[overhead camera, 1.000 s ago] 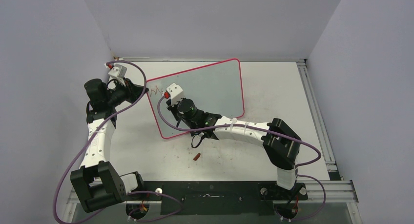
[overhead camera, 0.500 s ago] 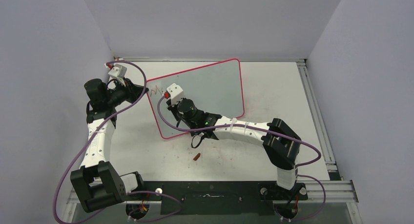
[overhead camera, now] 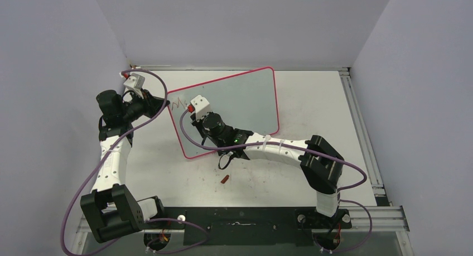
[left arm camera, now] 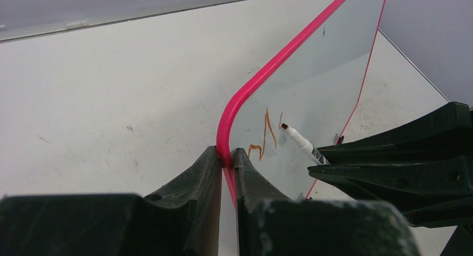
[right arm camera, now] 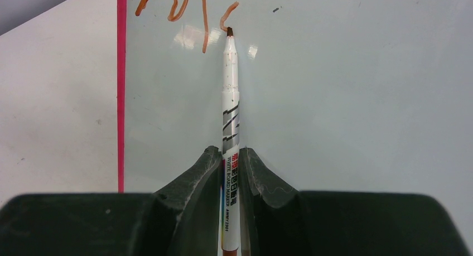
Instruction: Write a sentence on the whiteboard
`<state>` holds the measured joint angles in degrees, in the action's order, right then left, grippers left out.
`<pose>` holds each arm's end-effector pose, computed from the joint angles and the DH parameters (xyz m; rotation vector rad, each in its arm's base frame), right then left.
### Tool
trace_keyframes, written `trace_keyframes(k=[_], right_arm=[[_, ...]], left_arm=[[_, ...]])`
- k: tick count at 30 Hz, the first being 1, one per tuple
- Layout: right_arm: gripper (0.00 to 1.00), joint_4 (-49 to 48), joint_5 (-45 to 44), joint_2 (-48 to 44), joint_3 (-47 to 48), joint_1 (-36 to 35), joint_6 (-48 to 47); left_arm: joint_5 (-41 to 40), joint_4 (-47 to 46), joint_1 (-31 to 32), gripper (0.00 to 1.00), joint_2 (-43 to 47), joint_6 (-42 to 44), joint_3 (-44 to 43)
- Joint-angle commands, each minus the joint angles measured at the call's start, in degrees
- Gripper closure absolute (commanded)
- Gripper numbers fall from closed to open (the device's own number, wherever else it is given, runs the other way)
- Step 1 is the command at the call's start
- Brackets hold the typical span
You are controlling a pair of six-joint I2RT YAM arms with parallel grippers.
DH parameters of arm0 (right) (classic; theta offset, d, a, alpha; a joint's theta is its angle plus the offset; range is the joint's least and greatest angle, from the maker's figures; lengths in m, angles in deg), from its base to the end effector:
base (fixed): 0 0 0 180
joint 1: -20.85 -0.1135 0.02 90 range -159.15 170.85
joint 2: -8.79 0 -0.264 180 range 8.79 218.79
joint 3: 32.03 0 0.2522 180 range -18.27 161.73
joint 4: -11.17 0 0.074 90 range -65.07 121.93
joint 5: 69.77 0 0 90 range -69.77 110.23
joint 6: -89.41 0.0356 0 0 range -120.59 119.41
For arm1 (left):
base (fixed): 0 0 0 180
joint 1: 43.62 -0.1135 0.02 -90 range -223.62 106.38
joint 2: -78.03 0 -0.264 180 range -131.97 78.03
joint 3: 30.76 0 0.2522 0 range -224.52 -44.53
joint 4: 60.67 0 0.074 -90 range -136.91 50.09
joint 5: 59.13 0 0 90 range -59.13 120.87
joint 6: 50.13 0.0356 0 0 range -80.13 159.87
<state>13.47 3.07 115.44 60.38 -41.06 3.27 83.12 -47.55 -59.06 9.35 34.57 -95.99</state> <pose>0.2182 0.3864 0.2736 -0.7220 1.7343 0.5198 0.2654 0.0441 0.3169 0.3042 1.7761 -0.7152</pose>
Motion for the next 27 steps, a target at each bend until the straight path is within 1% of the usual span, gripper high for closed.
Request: trace_keyframes(k=[1,27], right_arm=[[0.95,0.12,-2.35,-0.99,1.82,0.96,0.36],[0.95,0.57,-0.98,1.19,4.76,1.18,0.05]], left_arm=[[0.88,1.79,0.24,1.0,1.01,0.38,0.57],[0.91,1.79,0.24,1.0,1.01,0.38,0.62]])
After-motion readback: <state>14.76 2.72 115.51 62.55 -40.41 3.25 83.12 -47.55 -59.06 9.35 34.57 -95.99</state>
